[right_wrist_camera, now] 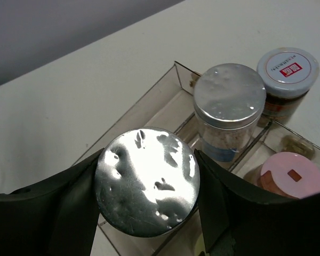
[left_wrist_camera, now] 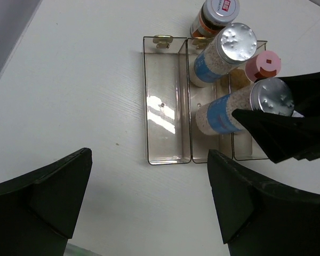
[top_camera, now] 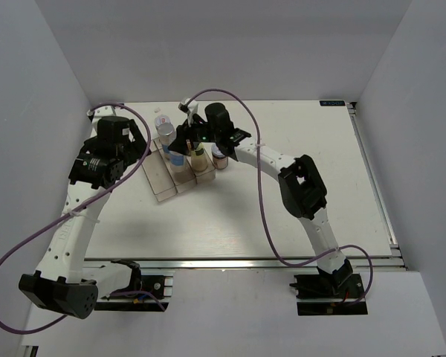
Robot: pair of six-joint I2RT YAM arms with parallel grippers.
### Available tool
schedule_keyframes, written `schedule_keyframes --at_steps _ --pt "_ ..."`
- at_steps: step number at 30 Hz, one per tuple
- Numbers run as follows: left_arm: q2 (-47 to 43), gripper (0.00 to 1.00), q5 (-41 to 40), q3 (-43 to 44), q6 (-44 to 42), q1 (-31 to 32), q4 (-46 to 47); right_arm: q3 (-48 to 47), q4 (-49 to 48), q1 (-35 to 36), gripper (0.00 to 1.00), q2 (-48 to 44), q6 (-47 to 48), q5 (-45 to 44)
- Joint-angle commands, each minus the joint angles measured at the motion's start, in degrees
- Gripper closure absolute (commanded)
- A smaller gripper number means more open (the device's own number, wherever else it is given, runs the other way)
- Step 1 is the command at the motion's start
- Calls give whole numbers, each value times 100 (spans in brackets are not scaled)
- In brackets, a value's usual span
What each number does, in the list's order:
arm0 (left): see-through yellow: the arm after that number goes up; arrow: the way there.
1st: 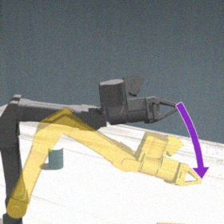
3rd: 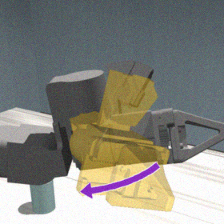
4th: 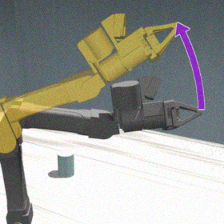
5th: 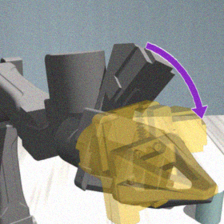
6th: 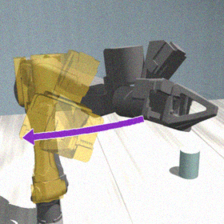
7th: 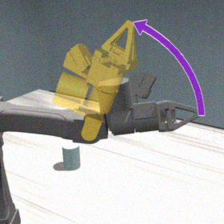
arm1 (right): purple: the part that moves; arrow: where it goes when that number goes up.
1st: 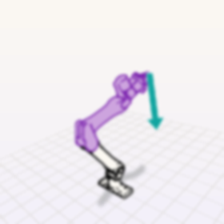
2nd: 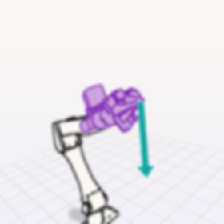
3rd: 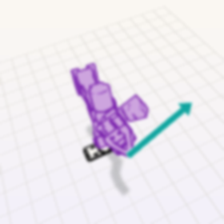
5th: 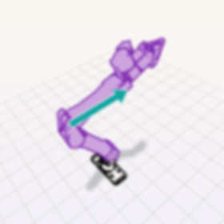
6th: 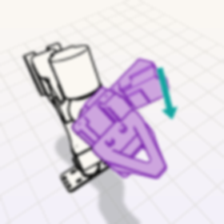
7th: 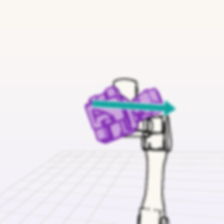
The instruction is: Organize the condiment bottles
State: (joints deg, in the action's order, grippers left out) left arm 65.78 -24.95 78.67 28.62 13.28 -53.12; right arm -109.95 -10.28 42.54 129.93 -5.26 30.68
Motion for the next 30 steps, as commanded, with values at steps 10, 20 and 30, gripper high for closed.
schedule_keyframes --at_steps 10,20,30 --pt "-127 2 -63 -133 65 -1 -5 -97 -105 245 68 33 1097 -624" --pt "-30 2 7 -168 47 8 162 18 -9 254 28 -108 1203 -510" --pt "592 2 219 252 -216 -18 601 -26 -9 202 21 -652 772 -168"
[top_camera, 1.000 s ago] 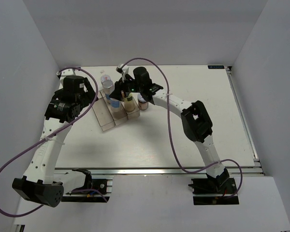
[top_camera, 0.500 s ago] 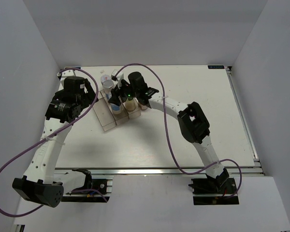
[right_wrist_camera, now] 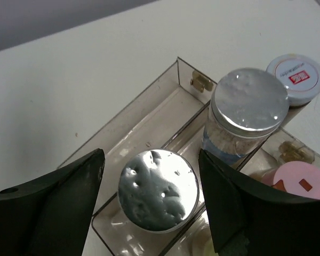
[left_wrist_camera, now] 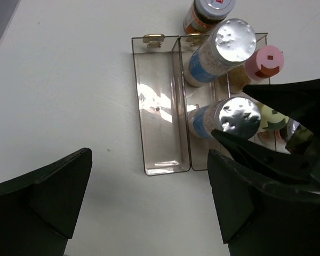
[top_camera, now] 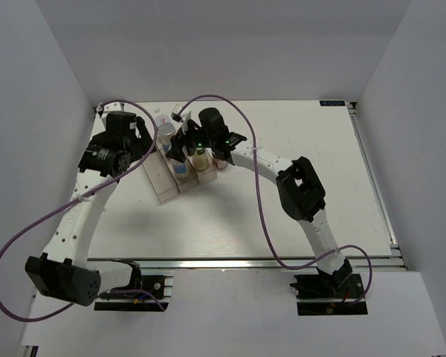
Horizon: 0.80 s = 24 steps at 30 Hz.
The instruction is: Organize the condiment bottles
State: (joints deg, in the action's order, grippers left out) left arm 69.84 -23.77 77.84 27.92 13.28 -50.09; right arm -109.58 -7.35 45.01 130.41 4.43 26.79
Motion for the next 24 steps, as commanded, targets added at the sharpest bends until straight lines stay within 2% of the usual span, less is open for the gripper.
schedule_keyframes --at_steps 1,2,3,4,5,6,7,8,9,10,11,12,13,15,19,20,24 --pt "283 2 248 432 -155 -149 376 -46 -293 -71 24 -823 -275 248" --pt "397 2 398 520 -147 -289 438 -29 -232 -107 29 -1085 -293 266" --pt "625 4 591 678 -121 -447 508 -28 -153 -177 39 -1210 -284 274" --pt "757 7 1028 740 -86 -814 665 -2 65 -221 71 -1359 -180 248" --pt "889 12 1215 828 37 -983 736 120 155 -265 90 -1674 -101 231" --pt "1047 33 1373 1046 90 -1220 781 278 190 -361 100 -1859 -56 178" --pt "1414 46 1488 1179 178 -1292 851 488 173 -440 100 -2070 -38 169" --pt "1627 57 1628 1346 205 -1319 834 708 147 -519 100 -2455 -30 204" --pt "1855 60 1682 1530 222 -1319 799 1171 129 -720 100 -2633 -56 230" --pt "2345 58 1744 1915 214 -1319 729 1367 146 -853 90 -2800 -117 318" --pt "2602 52 1901 2101 214 -1319 693 1526 208 -993 70 -3028 -257 397" --pt "2839 41 2024 2277 222 -1319 667 1745 304 -1308 58 -3082 -310 728" --pt "3286 19 2165 2601 214 -1319 667 1817 540 -1485 41 -3126 -346 949" --pt "3675 11 2577 2910 222 -1319 702 2044 717 -1960 31 -3188 -564 1310" --pt "4545 7 2746 3736 240 -1319 720 2702 938 -2558 26 -3512 -759 1637" --pt "4904 7 2729 4164 231 -1319 676 2862 938 -2655 26 -3609 -707 1602" --pt "5669 7 2851 5003 179 -1319 588 3478 937 -2726 26 -3988 -513 1505"
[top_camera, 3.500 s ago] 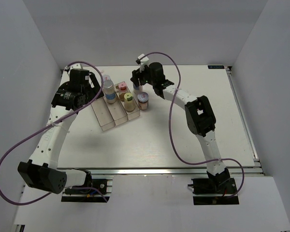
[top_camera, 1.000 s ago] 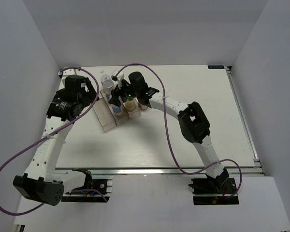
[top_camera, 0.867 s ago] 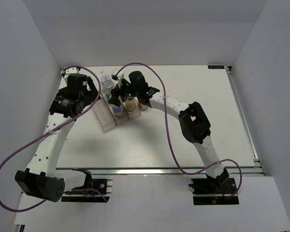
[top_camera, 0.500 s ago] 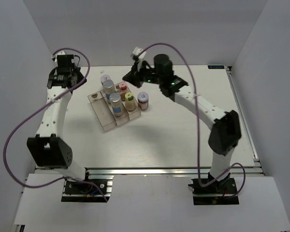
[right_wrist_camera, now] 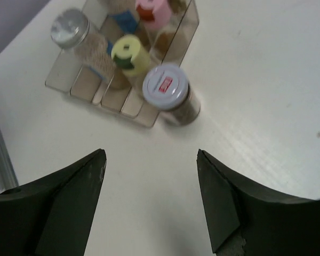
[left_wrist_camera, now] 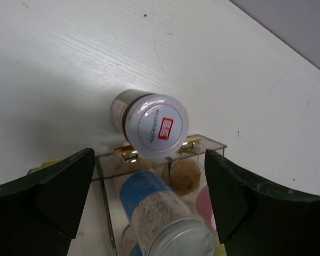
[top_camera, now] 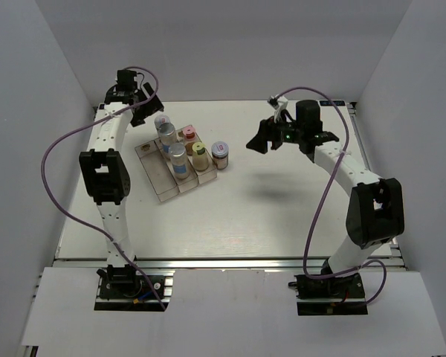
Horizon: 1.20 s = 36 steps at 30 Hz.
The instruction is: Organize the condiment bottles
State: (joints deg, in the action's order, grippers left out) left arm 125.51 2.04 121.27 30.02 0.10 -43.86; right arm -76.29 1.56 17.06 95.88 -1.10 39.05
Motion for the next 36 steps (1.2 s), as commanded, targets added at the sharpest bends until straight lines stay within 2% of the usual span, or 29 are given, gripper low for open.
schedule_keyframes --at_steps 1,5,13,23,36 --pt "218 7 392 748 -31 -1 -9 306 81 52 26 -622 49 288" --pt "509 4 745 793 -75 -1 202 667 20 52 25 -790 -39 288" --pt "808 3 684 986 -487 60 35 914 -234 -27 26 -816 -294 332" --pt "1019 3 200 1012 -743 333 -176 1125 -473 -54 25 -869 -540 305" --pt "1291 13 -810 1206 -708 500 -501 1152 -587 -115 25 -904 -672 323"
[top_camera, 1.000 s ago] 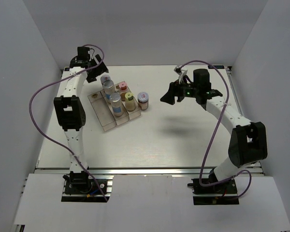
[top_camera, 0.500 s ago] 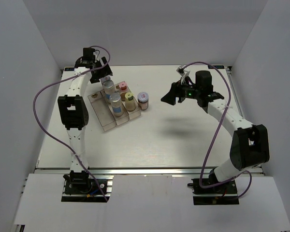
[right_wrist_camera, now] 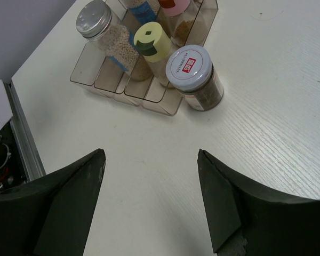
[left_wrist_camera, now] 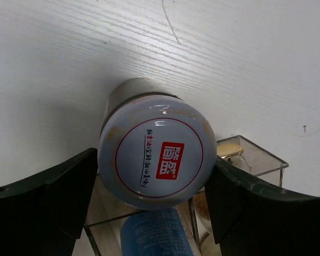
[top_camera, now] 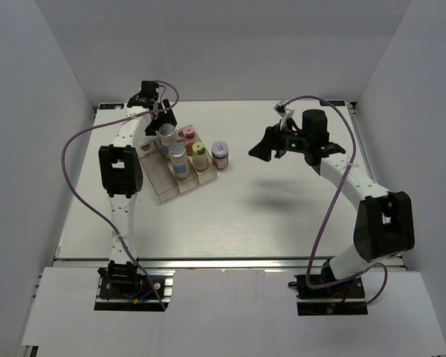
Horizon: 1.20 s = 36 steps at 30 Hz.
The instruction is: Organize the condiment bottles
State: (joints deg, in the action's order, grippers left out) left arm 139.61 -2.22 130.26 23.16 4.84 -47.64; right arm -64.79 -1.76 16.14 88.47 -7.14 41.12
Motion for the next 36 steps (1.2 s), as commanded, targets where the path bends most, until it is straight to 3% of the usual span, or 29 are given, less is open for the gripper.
schedule_keyframes --at_steps 1,7,16,20,28,36 --pt "-127 14 -428 316 -13 26 -149 2 -255 -23 25 -172 -69 115" --pt "-267 22 -604 307 31 26 0 28 -228 -32 26 -181 -51 133" --pt "-434 56 -762 290 49 17 106 55 -220 -32 26 -189 -42 159" --pt "-776 82 -991 202 40 -18 123 63 -220 -32 28 -189 -25 194" --pt "-1655 93 -1360 -35 57 -45 238 107 -228 -32 32 -145 -60 308" --pt "-2421 96 -1615 -492 233 -45 -271 142 -246 -32 34 -137 -68 344"
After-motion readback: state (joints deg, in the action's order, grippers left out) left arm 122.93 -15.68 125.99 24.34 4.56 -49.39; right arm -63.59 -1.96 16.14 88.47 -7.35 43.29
